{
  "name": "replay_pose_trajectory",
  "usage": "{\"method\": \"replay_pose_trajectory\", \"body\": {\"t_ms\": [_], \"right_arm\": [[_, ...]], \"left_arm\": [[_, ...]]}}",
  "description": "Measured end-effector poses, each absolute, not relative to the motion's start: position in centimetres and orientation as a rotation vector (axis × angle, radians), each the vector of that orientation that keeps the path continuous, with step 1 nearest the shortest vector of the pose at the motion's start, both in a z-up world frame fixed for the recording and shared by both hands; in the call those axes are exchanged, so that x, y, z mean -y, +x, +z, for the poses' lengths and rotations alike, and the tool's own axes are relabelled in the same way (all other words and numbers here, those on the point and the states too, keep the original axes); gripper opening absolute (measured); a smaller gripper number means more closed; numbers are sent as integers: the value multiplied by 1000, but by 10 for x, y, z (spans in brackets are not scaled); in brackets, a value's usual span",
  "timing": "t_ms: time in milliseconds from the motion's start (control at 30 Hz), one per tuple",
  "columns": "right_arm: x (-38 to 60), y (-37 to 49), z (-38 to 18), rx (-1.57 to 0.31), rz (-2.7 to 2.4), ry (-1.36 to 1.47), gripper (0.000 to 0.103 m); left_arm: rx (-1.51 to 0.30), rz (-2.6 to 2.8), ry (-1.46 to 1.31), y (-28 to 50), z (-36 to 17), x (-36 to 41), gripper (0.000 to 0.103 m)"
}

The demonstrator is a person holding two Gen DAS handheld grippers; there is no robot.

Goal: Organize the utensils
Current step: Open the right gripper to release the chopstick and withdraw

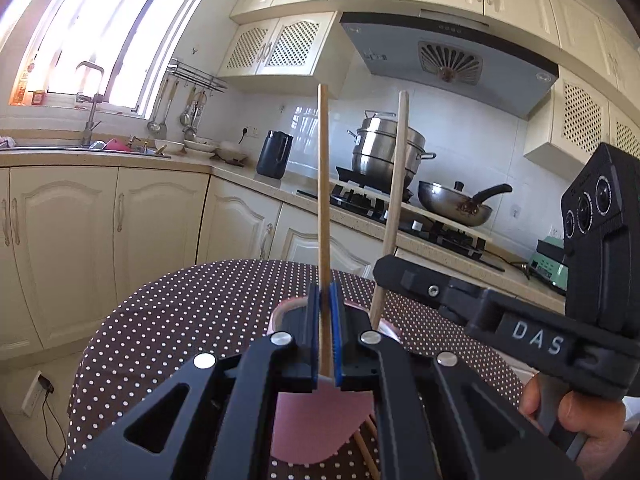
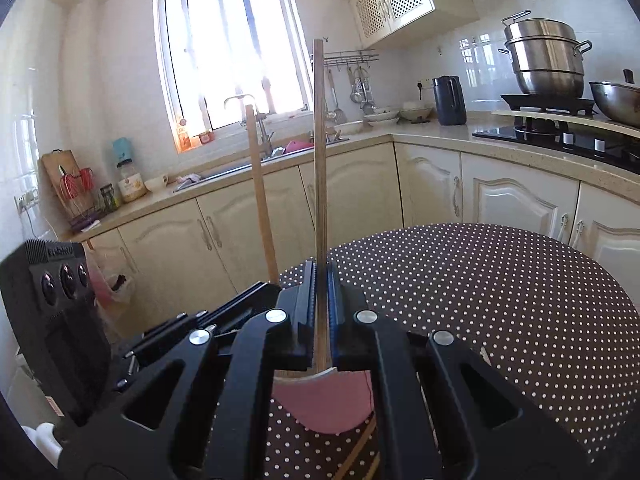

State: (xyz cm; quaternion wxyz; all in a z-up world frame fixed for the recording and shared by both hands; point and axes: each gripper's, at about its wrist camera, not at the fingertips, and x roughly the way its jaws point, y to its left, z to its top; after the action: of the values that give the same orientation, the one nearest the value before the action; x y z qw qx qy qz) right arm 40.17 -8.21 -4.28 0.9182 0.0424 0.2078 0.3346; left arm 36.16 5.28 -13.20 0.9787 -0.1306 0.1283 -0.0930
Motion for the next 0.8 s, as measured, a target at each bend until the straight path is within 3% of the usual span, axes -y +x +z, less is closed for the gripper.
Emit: {"method": "replay_pose_trajectory", "body": {"t_ms": [367, 533, 700, 800], "right_arm": [[84, 386, -51, -461, 668, 87, 7], [89, 378, -51, -465, 648, 88, 8], [99, 368, -45, -446, 627, 106, 27], [107, 362, -37, -431, 615, 114, 32]], "left_arm": [[-357, -189, -216, 354, -132, -45, 7], [-353, -173, -208, 341, -128, -43, 29], [-353, -165, -197, 331, -120, -41, 33], [-345, -160, -200, 323, -113, -39, 40]]}}
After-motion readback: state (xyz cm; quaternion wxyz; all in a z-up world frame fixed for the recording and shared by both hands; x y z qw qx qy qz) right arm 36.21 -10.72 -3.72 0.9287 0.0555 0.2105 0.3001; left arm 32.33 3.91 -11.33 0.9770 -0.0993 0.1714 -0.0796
